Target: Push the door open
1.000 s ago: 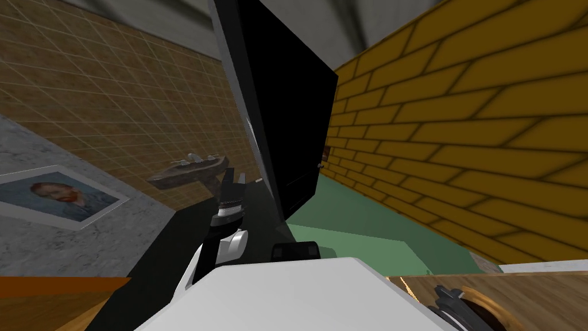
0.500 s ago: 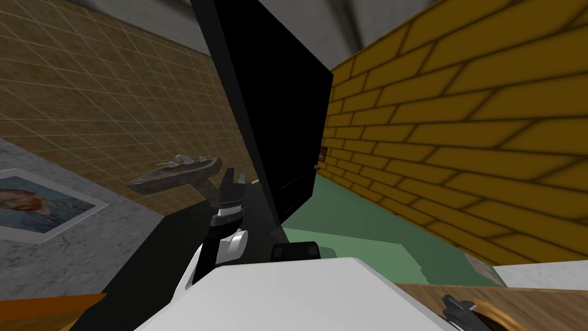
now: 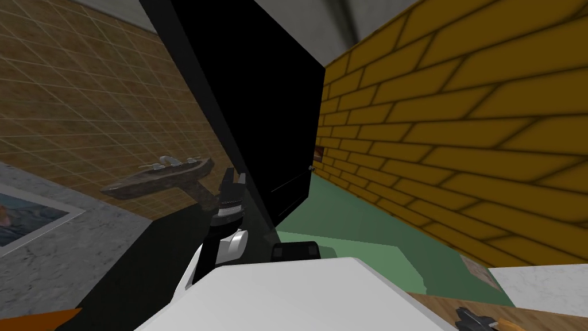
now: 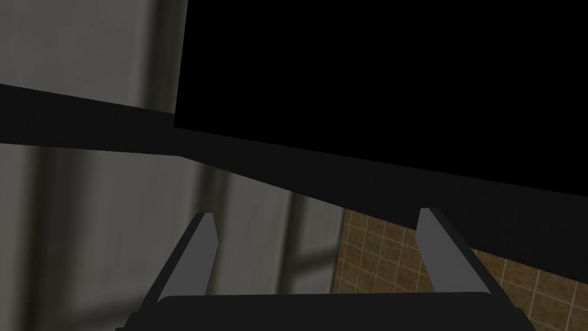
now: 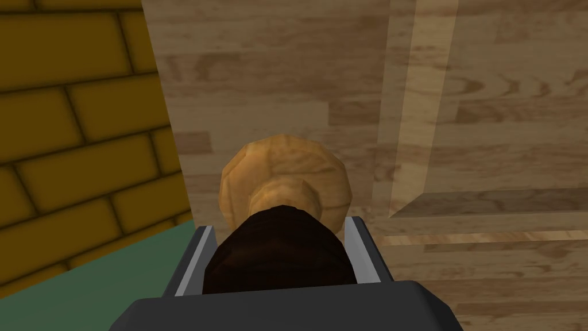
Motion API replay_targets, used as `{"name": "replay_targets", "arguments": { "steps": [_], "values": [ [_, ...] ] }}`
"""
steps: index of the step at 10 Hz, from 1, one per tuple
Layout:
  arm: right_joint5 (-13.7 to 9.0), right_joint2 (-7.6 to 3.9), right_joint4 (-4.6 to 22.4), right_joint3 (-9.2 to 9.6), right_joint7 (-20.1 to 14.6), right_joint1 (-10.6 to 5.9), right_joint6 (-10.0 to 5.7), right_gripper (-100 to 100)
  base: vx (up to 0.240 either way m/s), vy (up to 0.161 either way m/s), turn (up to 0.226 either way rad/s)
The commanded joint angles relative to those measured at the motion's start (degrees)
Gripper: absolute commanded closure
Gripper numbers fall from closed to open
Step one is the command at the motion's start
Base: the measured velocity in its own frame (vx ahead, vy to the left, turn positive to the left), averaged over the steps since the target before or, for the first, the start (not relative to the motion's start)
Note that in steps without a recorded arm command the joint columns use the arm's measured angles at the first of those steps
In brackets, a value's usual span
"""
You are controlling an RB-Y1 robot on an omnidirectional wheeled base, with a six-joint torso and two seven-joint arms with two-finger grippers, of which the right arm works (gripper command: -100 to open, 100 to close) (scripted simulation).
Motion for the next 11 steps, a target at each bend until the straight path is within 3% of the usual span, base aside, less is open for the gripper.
{"name": "replay_targets", "arguments": {
  "steps": [1, 9, 11],
  "values": [
    [-1.0, 0.42, -0.7, -1.42, 0.9, 0.89, 0.04, 100, 0.101, -0.176, -0.036],
    [-4.0, 0.71, 1.4, -5.27, 1.6, 1.52, -0.98, 100, 0.104, -0.166, -0.057],
    [-4.0, 0.71, 1.4, -5.27, 1.6, 1.52, -0.98, 100, 0.031, -0.091, -0.012]
  ]
}}
